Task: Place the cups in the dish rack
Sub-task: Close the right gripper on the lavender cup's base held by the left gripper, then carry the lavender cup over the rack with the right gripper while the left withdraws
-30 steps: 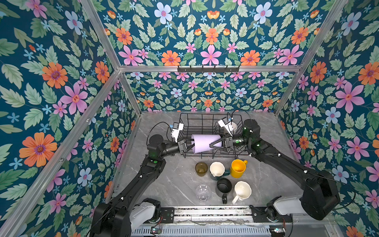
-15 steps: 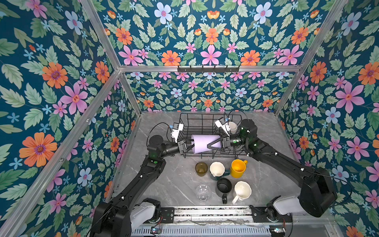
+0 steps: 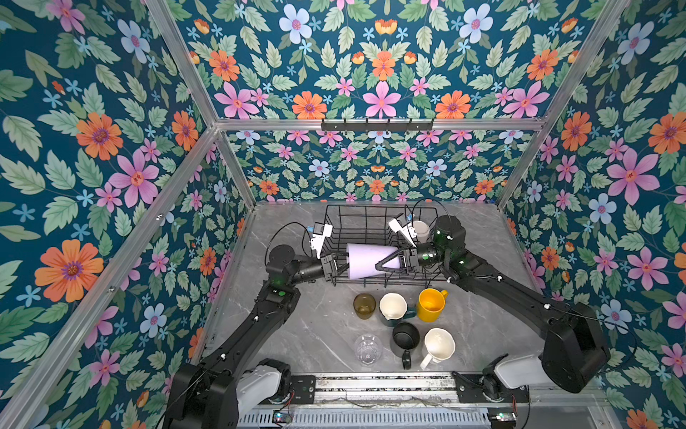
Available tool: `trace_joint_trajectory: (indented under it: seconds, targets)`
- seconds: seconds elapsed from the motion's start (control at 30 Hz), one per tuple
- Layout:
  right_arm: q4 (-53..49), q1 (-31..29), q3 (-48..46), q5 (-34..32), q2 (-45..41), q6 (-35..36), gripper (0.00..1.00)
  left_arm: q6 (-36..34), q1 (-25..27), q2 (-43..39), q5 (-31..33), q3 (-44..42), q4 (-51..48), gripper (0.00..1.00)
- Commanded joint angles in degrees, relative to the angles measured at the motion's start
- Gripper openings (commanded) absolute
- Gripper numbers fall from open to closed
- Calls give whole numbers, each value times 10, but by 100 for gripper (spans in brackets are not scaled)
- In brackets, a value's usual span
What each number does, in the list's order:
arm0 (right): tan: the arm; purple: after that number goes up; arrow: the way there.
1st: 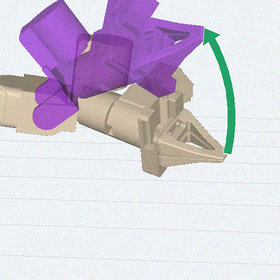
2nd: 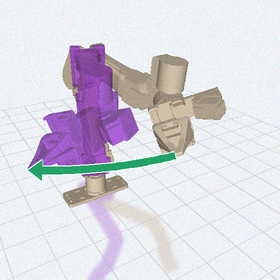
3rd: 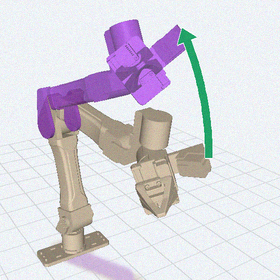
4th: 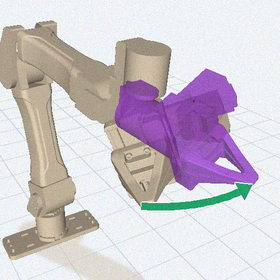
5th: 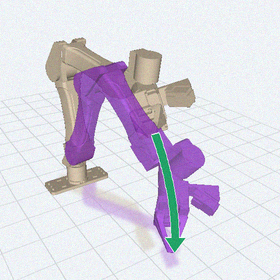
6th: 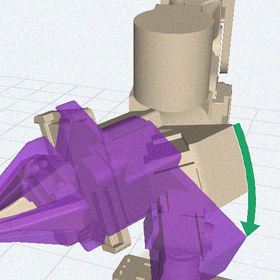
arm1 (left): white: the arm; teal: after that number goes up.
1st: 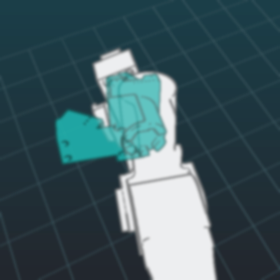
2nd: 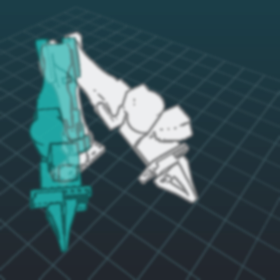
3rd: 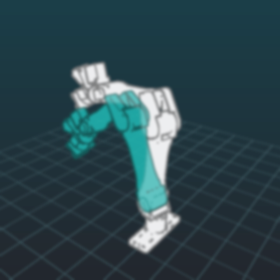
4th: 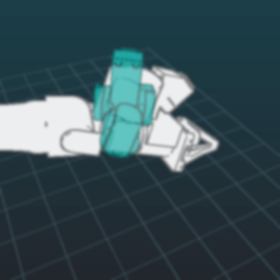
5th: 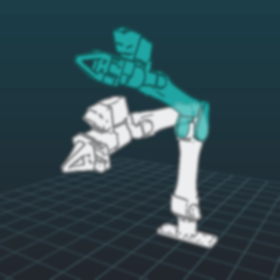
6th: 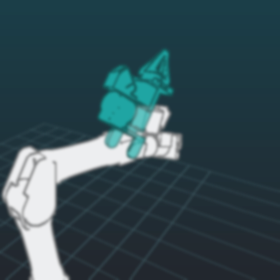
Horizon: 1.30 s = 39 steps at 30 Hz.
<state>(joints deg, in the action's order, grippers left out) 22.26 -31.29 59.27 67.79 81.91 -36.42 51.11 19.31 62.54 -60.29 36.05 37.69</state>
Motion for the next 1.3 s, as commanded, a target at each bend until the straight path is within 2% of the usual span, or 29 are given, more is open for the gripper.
trace_joint_trajectory:
  seconds: [0.0, 0.2, 0.27, 0.3, 0.33, 0.5, 0.67, 0.73, 0.83, 0.97, 1.1, 1.27]
  targets:
    - [7, -2, 4, -20, 2, 5, 48, 6, 1, 2, 4, 2, 15, 0]
    - [2, -3, 6, -20, 0, 8, 27, 8, 1, 5, 4, 2, 17, 0]
    - [0, -3, 7, -23, -3, 7, 8, 9, 1, 6, 4, 2, 17, 3]
    - [-3, -2, 9, -26, -4, 7, 2, 8, 1, 7, 4, 2, 17, 5]
    - [-9, -3, 10, -26, -5, 8, 0, 8, 1, 7, 5, 2, 16, 9]
    - [-30, -2, 20, -38, -22, 10, 0, 7, 0, 6, 7, 2, 14, 25]
    - [-68, 4, 28, -59, -49, 21, 0, -7, 0, 0, 10, 3, 7, 56]
    - [-82, 14, 28, -68, -61, 22, 0, -33, 1, -7, 22, 8, -28, 70]
    - [-125, 39, 29, -88, -84, 36, 0, -89, 1, -24, 61, 21, -113, 82]
    - [-210, 77, 34, -129, -118, 70, 0, -144, 0, -46, 136, 36, -202, 90]
    - [-402, 80, 87, -281, -140, 180, 0, -173, 0, -72, 228, 42, -259, 93]
    - [-514, 79, 142, -421, -133, 233, 0, -197, 0, -107, 360, 50, -325, 94]
